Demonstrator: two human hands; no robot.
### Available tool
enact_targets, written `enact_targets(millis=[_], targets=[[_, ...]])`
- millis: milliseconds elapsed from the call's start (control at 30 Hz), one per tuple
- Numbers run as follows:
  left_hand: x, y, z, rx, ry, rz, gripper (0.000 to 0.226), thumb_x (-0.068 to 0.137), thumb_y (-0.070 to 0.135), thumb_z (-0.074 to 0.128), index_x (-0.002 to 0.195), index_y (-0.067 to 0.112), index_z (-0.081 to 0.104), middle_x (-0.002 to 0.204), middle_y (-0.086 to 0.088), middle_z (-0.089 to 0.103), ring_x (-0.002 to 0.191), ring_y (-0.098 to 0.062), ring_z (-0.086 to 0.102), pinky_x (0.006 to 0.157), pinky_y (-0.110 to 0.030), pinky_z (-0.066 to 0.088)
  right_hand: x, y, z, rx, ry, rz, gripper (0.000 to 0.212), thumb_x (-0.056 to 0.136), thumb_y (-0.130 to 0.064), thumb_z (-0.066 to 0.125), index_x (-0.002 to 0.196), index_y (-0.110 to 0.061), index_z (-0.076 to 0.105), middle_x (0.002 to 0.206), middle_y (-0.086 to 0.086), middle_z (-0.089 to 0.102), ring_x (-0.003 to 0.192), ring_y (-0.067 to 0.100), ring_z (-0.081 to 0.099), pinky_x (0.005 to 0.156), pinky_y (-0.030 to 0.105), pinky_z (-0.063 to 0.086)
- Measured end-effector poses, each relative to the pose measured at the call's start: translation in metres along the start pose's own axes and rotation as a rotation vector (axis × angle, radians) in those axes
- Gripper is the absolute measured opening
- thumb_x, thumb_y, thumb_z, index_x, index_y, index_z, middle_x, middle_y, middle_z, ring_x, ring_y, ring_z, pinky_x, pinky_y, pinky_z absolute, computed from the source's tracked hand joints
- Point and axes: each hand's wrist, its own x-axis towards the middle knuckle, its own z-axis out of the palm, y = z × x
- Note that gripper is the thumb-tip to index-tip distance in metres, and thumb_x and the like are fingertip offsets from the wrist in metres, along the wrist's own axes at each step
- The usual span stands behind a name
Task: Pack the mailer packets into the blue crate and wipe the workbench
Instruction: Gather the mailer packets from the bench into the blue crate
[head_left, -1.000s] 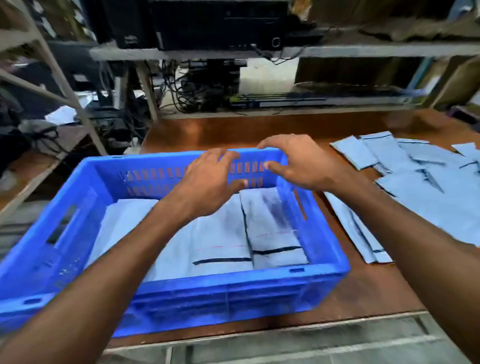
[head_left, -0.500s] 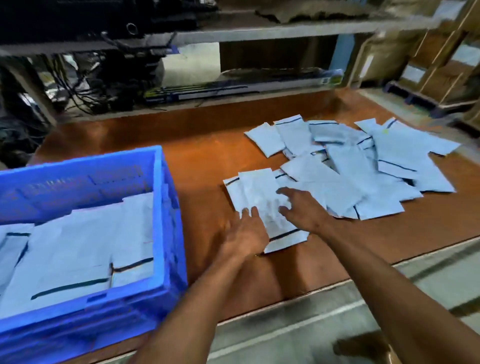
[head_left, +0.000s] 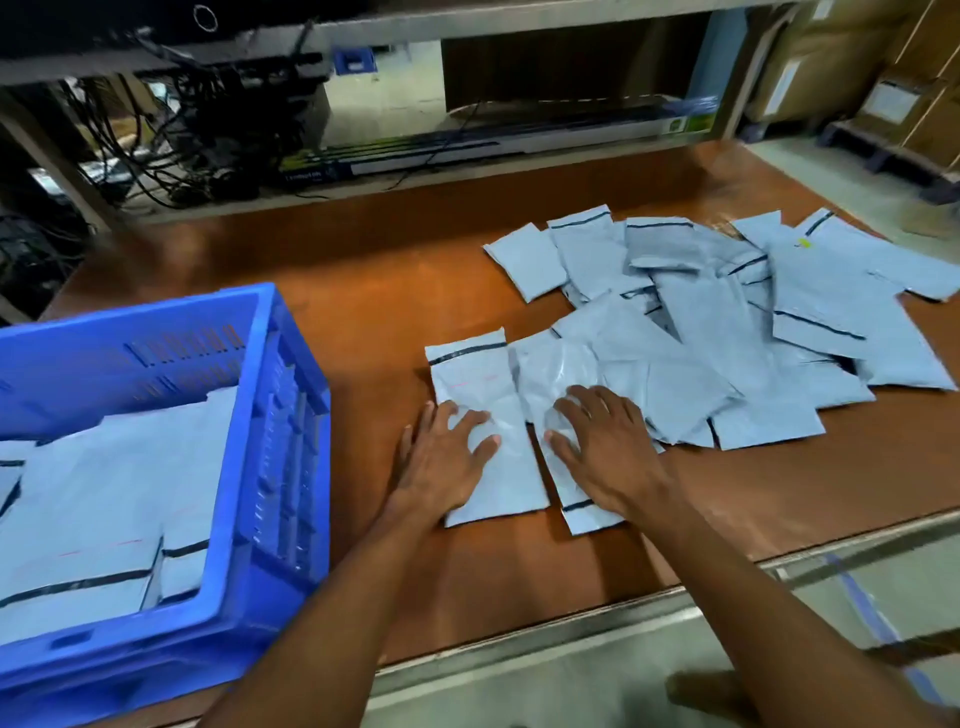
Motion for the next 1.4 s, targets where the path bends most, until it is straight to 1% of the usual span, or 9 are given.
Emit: enact_targets(millis=[100, 300, 433, 600, 800, 967, 1067, 1267, 1400], targets=[[-0.015, -0.022, 0.004, -0.011, 0.151, -0.017, 0.046, 0.088, 0.07, 0.043, 0.116, 0.035, 0.05, 0.151, 0.01, 0.026, 0.147, -0.022, 0.016, 0.116, -0.053, 0.02, -0.012, -0.013, -0.003, -0.006, 0.015, -0.028, 0.05, 0.093, -0.059, 0.034, 0.124, -0.026, 0.055, 0.136, 0.002, 0.05, 0.121, 0.028, 0.047, 0.097, 0.046, 0.035], [-0.026, -0.039, 0.015, 0.147, 0.159, 0.095, 0.075, 0.089, 0.077, 0.019, 0.154, 0.043, 0.004, 0.164, 0.013, -0.01, 0.151, -0.021, -0.013, 0.119, -0.057, 0.006, -0.025, -0.043, 0.015, -0.042, -0.131, -0.076, 0.072, 0.094, -0.072, 0.009, 0.156, -0.034, 0.003, 0.165, -0.001, 0.0, 0.151, 0.018, -0.006, 0.12, 0.05, -0.002], [-0.03, -0.037, 0.02, 0.178, 0.141, 0.057, 0.065, 0.096, 0.066, 0.012, 0.153, 0.044, -0.006, 0.162, 0.016, -0.015, 0.149, -0.021, -0.02, 0.119, -0.058, 0.002, -0.036, -0.055, 0.018, -0.029, -0.149, -0.071, 0.066, 0.096, -0.068, 0.005, 0.153, -0.039, -0.011, 0.164, -0.001, -0.003, 0.151, 0.018, -0.007, 0.122, 0.046, -0.002], [-0.047, -0.037, 0.017, 0.151, 0.126, -0.062, 0.064, 0.093, 0.043, 0.021, 0.153, 0.047, -0.002, 0.162, 0.018, -0.012, 0.15, -0.028, -0.013, 0.117, -0.061, -0.001, -0.042, -0.057, 0.02, -0.016, -0.156, -0.061, 0.062, 0.096, -0.063, -0.001, 0.153, -0.04, -0.008, 0.164, -0.003, -0.006, 0.15, 0.018, -0.009, 0.123, 0.042, 0.0], [-0.057, -0.042, 0.012, 0.234, 0.159, 0.029, 0.052, 0.105, 0.04, 0.022, 0.155, 0.04, 0.01, 0.164, 0.012, 0.005, 0.151, -0.024, 0.009, 0.114, -0.05, 0.02, -0.044, -0.059, 0.018, 0.005, -0.171, -0.088, 0.072, 0.09, -0.057, -0.014, 0.156, -0.033, 0.002, 0.163, -0.006, -0.002, 0.15, 0.015, -0.006, 0.123, 0.039, 0.0], [-0.061, -0.029, 0.007, 0.318, 0.079, -0.003, 0.053, 0.105, 0.019, 0.026, 0.156, 0.022, 0.013, 0.164, 0.003, 0.011, 0.146, -0.034, 0.017, 0.109, -0.052, 0.027, -0.053, -0.061, 0.02, 0.021, -0.181, -0.056, 0.062, 0.102, -0.046, 0.006, 0.148, -0.021, 0.038, 0.154, 0.001, 0.037, 0.142, 0.021, 0.034, 0.116, 0.034, 0.01], [-0.061, -0.015, -0.01, 0.347, 0.082, -0.012, 0.055, 0.102, 0.008, 0.028, 0.155, 0.016, 0.015, 0.164, 0.0, 0.014, 0.145, -0.035, 0.019, 0.11, -0.051, 0.027, -0.047, -0.062, 0.002, 0.047, -0.083, -0.041, 0.063, 0.101, -0.046, 0.001, 0.15, -0.023, 0.033, 0.156, -0.003, 0.034, 0.144, 0.018, 0.032, 0.118, 0.031, 0.008], [-0.076, 0.031, -0.132, 0.261, 0.545, 0.15, 0.045, 0.101, 0.022, 0.047, 0.145, 0.015, 0.043, 0.152, 0.001, 0.043, 0.125, -0.037, 0.045, 0.089, -0.047, 0.04, 0.0, -0.113, -0.101, 0.31, 0.289, -0.009, 0.058, 0.101, -0.043, 0.016, 0.151, -0.02, 0.035, 0.155, 0.001, 0.037, 0.147, 0.016, 0.024, 0.122, 0.039, 0.014], [-0.106, 0.005, -0.246, 0.309, 0.739, 0.129, 0.045, 0.104, 0.027, 0.037, 0.148, 0.022, 0.037, 0.155, 0.009, 0.036, 0.129, -0.033, 0.036, 0.094, -0.044, 0.032, 0.026, -0.188, -0.175, 0.489, 0.493, -0.156, 0.051, 0.106, -0.038, 0.023, 0.149, -0.016, 0.038, 0.152, 0.004, 0.043, 0.142, 0.018, 0.033, 0.118, 0.042, 0.024]])
